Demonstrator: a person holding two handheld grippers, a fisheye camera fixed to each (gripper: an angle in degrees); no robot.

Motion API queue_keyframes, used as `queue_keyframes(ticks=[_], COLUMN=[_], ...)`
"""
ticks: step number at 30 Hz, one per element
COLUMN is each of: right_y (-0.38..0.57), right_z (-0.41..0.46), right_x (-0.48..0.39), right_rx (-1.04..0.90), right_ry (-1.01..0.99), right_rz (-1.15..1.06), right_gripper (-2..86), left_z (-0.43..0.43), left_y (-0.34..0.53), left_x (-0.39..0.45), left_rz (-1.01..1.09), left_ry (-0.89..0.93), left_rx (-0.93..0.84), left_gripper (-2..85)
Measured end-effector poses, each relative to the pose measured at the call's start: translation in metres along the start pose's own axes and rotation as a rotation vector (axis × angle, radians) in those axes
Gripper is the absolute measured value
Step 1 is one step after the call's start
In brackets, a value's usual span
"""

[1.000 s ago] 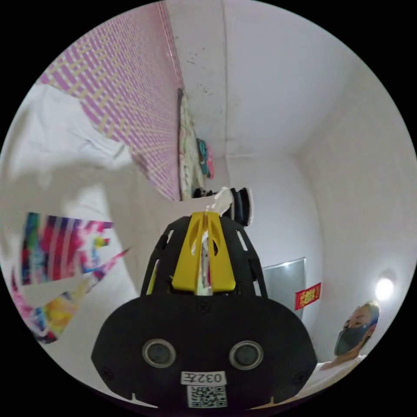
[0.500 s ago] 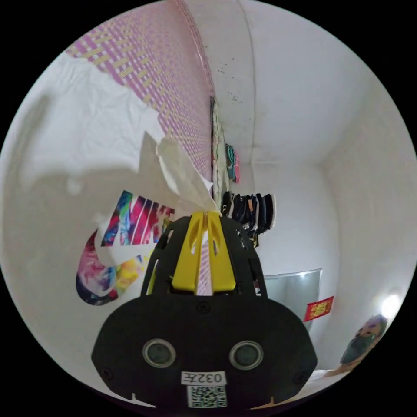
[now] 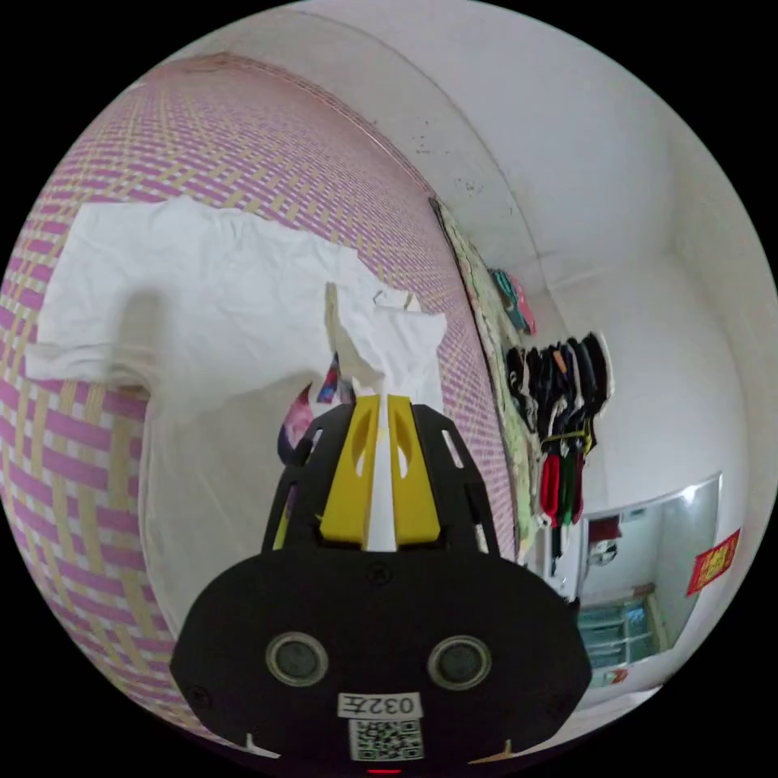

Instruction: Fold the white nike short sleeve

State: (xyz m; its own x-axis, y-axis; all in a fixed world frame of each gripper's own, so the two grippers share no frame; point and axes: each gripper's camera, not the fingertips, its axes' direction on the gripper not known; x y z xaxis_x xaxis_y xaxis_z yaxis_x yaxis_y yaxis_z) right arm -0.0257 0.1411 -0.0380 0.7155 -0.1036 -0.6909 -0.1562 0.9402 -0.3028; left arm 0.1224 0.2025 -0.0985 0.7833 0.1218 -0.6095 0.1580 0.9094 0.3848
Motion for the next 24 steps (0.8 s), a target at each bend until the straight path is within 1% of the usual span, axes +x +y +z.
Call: queue_keyframes(ticks=[1, 2, 4, 7, 9, 11, 13, 14, 15, 18, 20, 23, 24], right_y=[0.000, -0.001, -0.010, -0.029, -0.040, -0.050, -0.058, -0.059, -0.061, -0.064, -0.070, -0.086, -0.096], right_z=[-0.007, -0.010, -0.012, -0.007, -0.001, 0.002, -0.005, -0.009, -0.014, 0.001, 0.000, -0.021, -0.029], right_x=[0.014, 0.022, 0.046, 0.063, 0.066, 0.067, 0.064, 0.063, 0.064, 0.082, 0.087, 0.091, 0.095], right_rx=[0.019, 0.019, -0.009, -0.076, -0.135, -0.179, -0.182, -0.174, -0.172, -0.284, -0.309, -0.274, -0.248], right_ry=[0.017, 0.019, -0.004, -0.074, -0.064, -0.071, -0.098, -0.087, -0.068, -0.071, -0.110, -0.123, -0.137], right_rz=[0.050, 0.073, 0.133, 0.144, 0.136, 0.104, 0.046, 0.031, 0.008, 0.020, 0.004, -0.029, -0.034], right_gripper=[5.4, 5.5, 6.9, 7.8, 7.4, 4.5, 1.5, 1.1, 0.7, 1.0, 2.1, 4.0, 4.0], left_z=[0.015, 0.025, 0.065, 0.102, 0.119, 0.134, 0.151, 0.153, 0.153, 0.164, 0.164, 0.161, 0.165], left_y=[0.017, 0.026, 0.068, 0.110, 0.125, 0.137, 0.155, 0.159, 0.162, 0.167, 0.170, 0.179, 0.184], left_x=[0.017, 0.026, 0.062, 0.104, 0.124, 0.140, 0.155, 0.158, 0.162, 0.165, 0.172, 0.188, 0.191], left_rz=[0.067, 0.096, 0.222, 0.353, 0.408, 0.468, 0.583, 0.613, 0.656, 0.631, 0.638, 0.703, 0.711], left_ry=[0.042, 0.063, 0.125, 0.118, 0.143, 0.132, 0.043, 0.013, 0.027, 0.065, 0.037, 0.121, 0.160], left_rx=[-0.096, -0.149, -0.357, -0.506, -0.572, -0.642, -0.732, -0.743, -0.733, -0.776, -0.764, -0.775, -0.811], left_gripper=[-1.2, -1.1, -0.9, -0.9, -0.9, -0.9, -0.9, -0.9, -0.9, -0.9, -0.9, -0.9, -0.9])
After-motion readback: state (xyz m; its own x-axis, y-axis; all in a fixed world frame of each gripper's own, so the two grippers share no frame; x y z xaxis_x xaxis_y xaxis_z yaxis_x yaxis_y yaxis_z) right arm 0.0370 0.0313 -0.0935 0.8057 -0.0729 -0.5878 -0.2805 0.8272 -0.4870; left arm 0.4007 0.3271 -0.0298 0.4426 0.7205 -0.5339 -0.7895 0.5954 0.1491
